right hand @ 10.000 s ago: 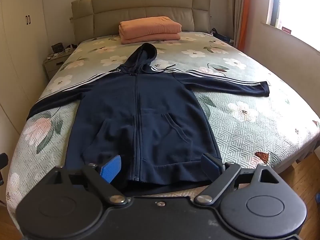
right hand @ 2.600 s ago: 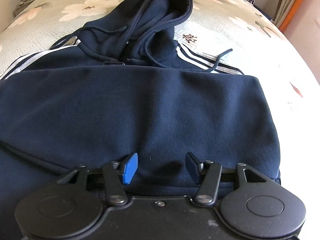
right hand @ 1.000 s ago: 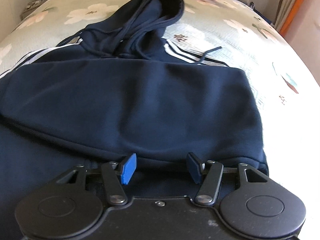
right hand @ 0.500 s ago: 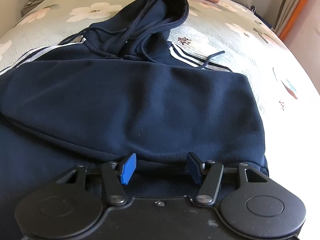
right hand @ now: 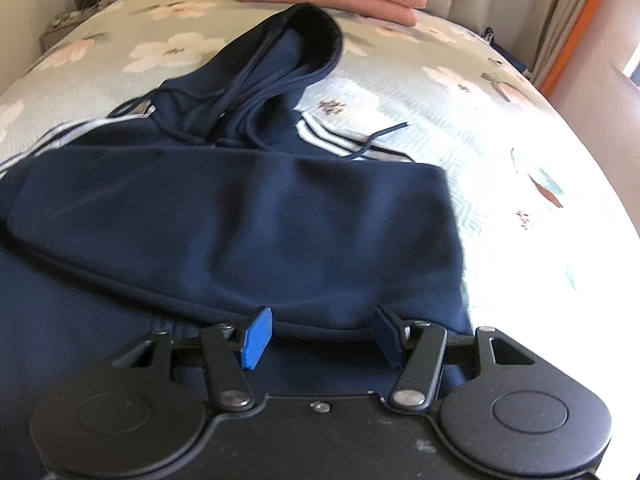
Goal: Fold large clothes
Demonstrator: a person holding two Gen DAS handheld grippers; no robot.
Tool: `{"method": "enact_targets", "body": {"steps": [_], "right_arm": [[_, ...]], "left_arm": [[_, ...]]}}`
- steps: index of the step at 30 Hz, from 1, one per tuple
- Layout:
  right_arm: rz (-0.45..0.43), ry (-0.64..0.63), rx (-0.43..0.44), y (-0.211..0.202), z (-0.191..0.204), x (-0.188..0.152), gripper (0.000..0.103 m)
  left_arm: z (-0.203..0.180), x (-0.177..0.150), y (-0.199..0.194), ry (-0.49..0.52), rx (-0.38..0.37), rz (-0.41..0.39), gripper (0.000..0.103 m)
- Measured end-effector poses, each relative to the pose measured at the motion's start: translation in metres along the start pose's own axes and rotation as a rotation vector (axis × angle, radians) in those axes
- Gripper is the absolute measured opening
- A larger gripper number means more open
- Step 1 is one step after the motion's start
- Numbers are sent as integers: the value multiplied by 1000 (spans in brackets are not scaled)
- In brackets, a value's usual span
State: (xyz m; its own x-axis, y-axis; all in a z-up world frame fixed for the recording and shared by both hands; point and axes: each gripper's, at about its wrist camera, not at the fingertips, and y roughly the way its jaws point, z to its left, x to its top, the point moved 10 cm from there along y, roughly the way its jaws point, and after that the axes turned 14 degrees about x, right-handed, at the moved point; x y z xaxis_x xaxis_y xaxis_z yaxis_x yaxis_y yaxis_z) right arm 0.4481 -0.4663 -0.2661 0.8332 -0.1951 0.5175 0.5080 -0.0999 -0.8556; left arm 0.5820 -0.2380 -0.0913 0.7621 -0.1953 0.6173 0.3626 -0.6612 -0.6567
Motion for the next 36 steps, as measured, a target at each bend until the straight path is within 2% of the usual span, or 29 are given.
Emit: {"method": "enact_targets", "body": {"steps": [1,3,5,8,13,16,23,24,25,26,27,30,32,36], "right_arm": [[-7,10,0,-3,-4,2,69],[-27,38,17,-10,-10,4,69],[-49,80,67,-15,-14,7,72],[-81,149,196,-15,-11,11,81],[-52,206,390,8,19,20,81],[-17,233,471,25,40,22,81],[31,295,558,55,63,21,79],[42,300,575,57,67,19,73],[44,293,588,57,72,18,51],[42,267,582,57,79,19,29],[33,226,559,55,85,20,21],[-59,90,468,31,92,34,12],[-137,15,391,7,84,49,10],[-283,-51,158,-47,28,82,9]], "left_arm": [[0,-6,14,8,49,20,80],[11,-21,32,10,150,46,76],[29,-37,38,-12,216,69,75],[63,-61,41,-62,297,101,76],[120,-105,44,-67,496,183,73],[131,-125,39,-77,537,215,72],[142,-142,46,-107,528,232,70],[143,-143,47,-108,531,234,70],[142,-142,46,-108,534,232,70],[142,-142,45,-108,538,228,69],[142,-141,45,-105,546,223,67],[141,-134,45,-70,589,195,57],[138,-126,44,-39,612,173,54],[120,-101,47,1,581,101,54]]}}
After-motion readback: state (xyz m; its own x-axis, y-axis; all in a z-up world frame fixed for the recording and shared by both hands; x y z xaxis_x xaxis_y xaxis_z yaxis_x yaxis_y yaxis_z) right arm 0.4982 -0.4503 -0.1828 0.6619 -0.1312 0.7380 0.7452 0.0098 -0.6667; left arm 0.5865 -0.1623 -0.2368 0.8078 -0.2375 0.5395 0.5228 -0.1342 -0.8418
